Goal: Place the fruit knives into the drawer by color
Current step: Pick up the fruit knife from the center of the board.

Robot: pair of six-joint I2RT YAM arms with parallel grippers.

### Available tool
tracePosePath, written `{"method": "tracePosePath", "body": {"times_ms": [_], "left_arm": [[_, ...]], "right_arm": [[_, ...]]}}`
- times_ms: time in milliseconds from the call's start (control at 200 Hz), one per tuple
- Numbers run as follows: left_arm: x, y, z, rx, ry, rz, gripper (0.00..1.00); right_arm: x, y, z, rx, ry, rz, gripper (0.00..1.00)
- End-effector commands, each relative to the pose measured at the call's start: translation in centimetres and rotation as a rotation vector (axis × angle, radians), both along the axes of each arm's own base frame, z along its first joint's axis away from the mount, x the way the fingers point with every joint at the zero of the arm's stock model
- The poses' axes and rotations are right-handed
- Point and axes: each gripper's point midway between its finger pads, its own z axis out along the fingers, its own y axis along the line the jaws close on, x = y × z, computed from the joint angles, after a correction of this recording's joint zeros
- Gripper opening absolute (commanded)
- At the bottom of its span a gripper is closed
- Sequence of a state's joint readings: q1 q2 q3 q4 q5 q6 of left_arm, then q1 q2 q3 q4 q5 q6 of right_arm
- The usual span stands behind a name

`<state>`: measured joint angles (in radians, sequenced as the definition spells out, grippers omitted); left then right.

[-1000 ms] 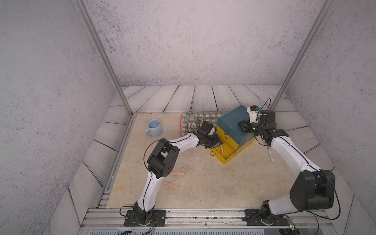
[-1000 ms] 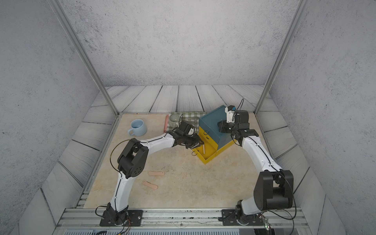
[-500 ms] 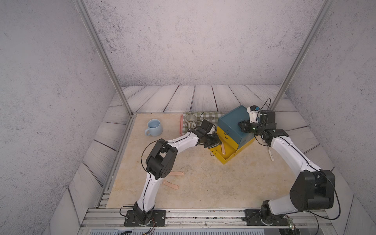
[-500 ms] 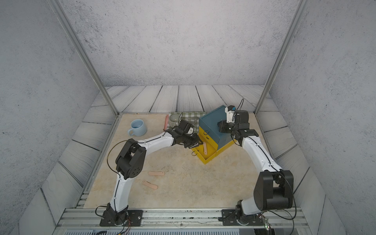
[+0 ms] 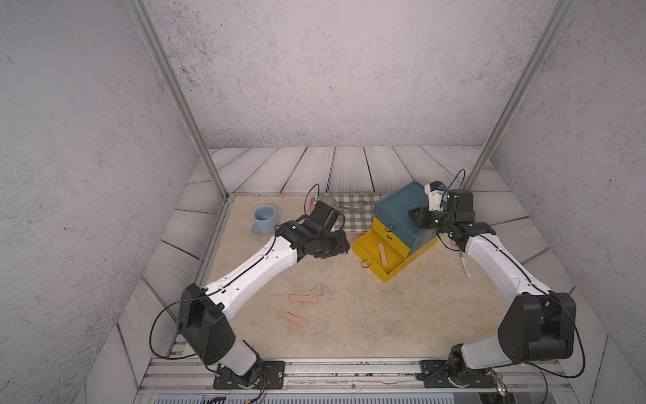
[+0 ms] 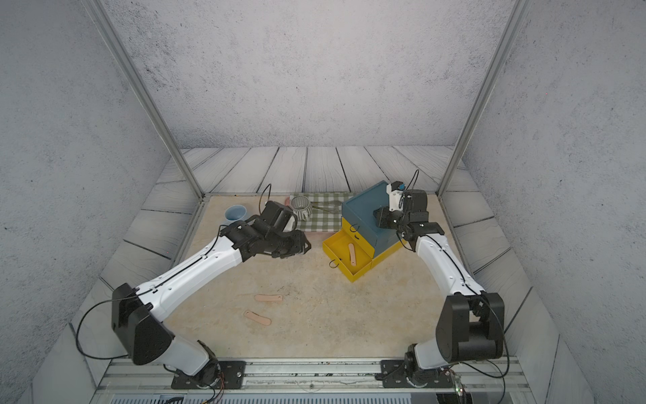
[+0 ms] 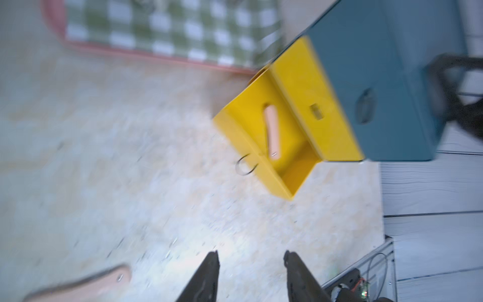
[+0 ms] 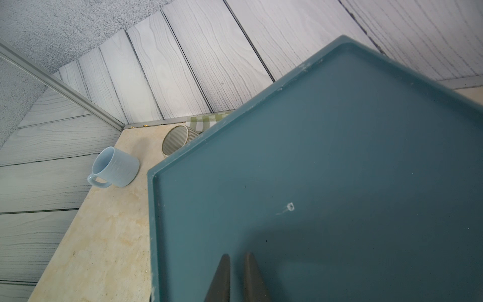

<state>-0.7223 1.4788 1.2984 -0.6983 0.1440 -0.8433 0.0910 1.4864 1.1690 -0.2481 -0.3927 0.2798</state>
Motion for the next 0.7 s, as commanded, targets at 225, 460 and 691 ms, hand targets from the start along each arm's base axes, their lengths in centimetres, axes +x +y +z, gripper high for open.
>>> {"method": "tracePosePath", "body": {"times_ms": [225, 460, 691], "left_arm": [[-5.6, 10.3, -8.2, 0.135, 0.195, 0.564, 0.49], [-6.1, 12.8, -10.5, 0.157, 0.197, 0.706, 0.54], [-5.9, 12.2, -13.3, 0.111, 0.288, 0.778, 0.54]], "right_arm": [[-11.5, -2.0, -15.2, -0.117, 0.689, -0.04, 0.15], [-11.6, -1.9, -15.1, -0.111, 0.685, -0.037, 0.16], [-11.7, -1.9, -15.0, -0.112, 0.685, -0.037, 0.16]]}}
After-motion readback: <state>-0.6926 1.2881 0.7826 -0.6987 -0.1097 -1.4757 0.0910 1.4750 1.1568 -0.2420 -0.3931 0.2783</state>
